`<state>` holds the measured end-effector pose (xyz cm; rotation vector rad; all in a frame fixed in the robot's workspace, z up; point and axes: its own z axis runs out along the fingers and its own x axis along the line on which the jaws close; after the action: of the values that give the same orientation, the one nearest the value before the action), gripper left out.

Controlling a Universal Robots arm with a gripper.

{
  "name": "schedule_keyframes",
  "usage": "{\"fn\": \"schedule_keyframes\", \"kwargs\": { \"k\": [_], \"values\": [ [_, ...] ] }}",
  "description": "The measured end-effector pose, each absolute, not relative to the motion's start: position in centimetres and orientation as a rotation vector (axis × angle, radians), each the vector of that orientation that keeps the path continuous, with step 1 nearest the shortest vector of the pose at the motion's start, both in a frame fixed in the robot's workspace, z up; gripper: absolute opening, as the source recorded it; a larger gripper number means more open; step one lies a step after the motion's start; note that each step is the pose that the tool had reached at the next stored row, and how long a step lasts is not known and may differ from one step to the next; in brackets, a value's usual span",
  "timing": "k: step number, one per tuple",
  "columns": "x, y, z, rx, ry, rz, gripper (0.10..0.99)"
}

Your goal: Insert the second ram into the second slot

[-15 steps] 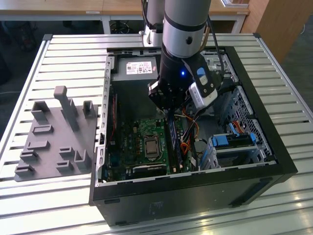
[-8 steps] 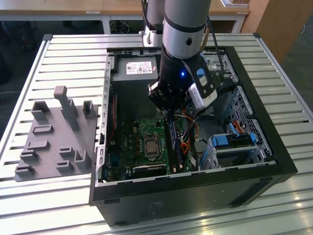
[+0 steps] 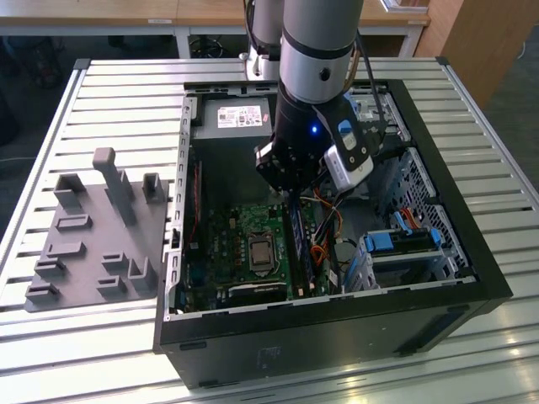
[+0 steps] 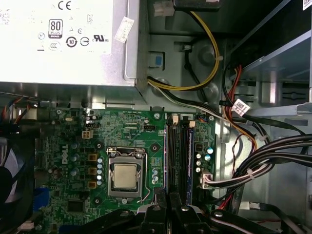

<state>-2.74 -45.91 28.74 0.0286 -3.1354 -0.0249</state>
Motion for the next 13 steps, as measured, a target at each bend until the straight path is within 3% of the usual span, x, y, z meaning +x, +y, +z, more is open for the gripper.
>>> {"fn": "schedule_keyframes", "kwargs": {
  "k": [13],
  "values": [
    [-2.74, -45.91, 28.38, 0.029, -3.135, -0.025, 0.137]
  ]
}}
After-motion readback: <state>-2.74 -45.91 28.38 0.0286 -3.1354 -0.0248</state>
